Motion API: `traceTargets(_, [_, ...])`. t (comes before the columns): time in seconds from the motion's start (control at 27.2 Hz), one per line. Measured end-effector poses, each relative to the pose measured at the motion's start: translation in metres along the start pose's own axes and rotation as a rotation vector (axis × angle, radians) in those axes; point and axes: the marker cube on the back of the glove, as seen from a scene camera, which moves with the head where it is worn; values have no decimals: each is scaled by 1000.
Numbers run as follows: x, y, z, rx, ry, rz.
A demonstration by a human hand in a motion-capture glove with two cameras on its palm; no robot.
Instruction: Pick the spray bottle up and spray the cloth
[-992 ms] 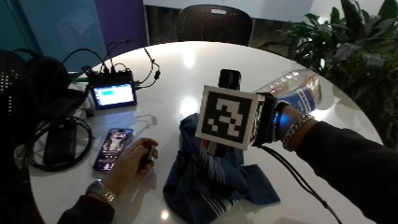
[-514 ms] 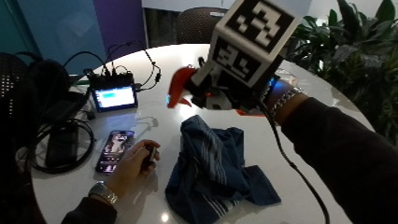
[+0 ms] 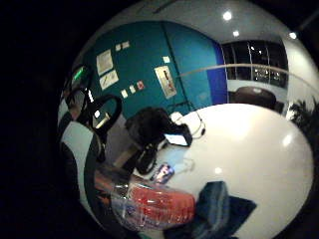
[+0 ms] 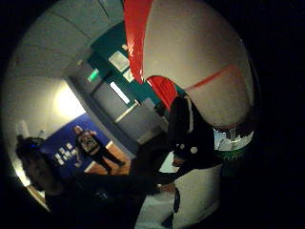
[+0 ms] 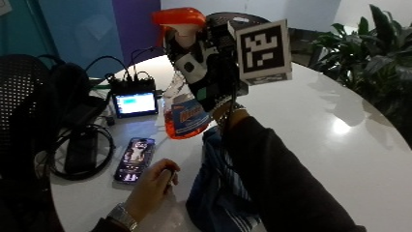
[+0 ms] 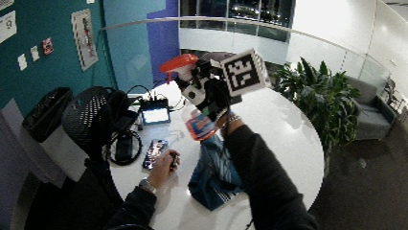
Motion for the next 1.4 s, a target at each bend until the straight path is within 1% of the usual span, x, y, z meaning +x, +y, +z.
traceTargets(0.07, [-4,26,18,11,-41,36])
traceTargets(0.33, [25,54,34,58,-19,120])
traceTargets(0.77, [52,72,19,69,29,192])
traceTargets(0.92, [54,80,12,73,51,169])
traceTargets(1.07, [58,89,-10,99,68,113])
traceTargets(1.18, [65,105,-43,122,50,123])
traceTargets(1.4, [101,149,-118,134,263,197])
